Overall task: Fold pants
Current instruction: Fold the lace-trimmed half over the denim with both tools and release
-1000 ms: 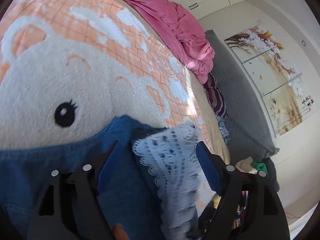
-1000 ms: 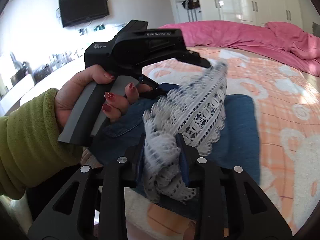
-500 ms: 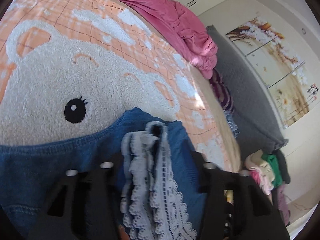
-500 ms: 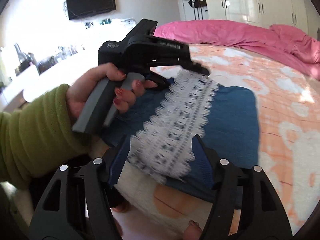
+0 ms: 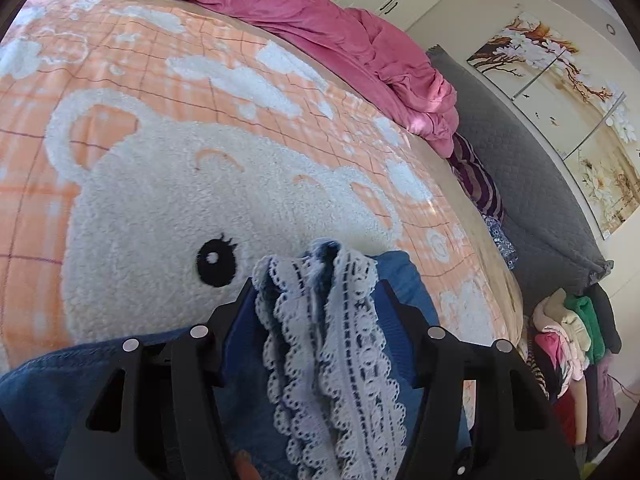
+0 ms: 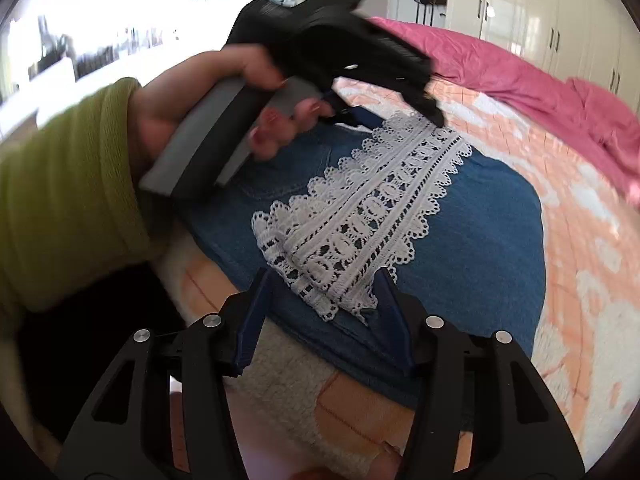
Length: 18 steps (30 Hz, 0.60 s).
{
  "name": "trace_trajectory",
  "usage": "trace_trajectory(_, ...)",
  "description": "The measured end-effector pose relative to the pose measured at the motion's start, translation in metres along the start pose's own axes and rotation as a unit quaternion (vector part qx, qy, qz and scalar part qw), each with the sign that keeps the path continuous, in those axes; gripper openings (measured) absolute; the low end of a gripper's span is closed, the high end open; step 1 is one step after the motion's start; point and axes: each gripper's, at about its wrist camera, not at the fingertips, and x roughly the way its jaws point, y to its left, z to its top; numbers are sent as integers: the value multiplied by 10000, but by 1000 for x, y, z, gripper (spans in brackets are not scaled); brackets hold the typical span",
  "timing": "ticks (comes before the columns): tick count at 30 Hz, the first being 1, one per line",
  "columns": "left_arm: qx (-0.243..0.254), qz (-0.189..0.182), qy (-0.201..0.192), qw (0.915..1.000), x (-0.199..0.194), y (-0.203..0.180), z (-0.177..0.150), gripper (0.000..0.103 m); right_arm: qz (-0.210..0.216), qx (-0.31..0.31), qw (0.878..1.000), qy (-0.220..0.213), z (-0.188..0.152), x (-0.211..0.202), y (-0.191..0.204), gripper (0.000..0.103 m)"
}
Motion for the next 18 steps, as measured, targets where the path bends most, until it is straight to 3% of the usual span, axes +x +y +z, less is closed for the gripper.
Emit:
trace_trajectory(2, -39, 18, -95, 9999, -15, 3, -4, 68, 116, 287, 9994, -138, 0, -9, -11, 46)
trace_trajectory(5, -90, -48, -232, 9997, -39, 1, -16, 70, -48, 446, 9984, -356, -3, -28, -27, 46)
trace_trajectory(12, -318, 75, -317, 9990, -90, -8, -67, 71, -686, 516, 9950, -511, -11, -55, -56, 47)
trace_trajectory(16, -326, 256, -307, 9987, -107, -19, -92, 71, -657, 739, 9932, -606, -12, -61, -73, 49)
trace_trajectory(18, -415, 165, -169, 9989, -109, -20, -103, 71, -716, 785, 9928, -561, -14, -62, -76, 52)
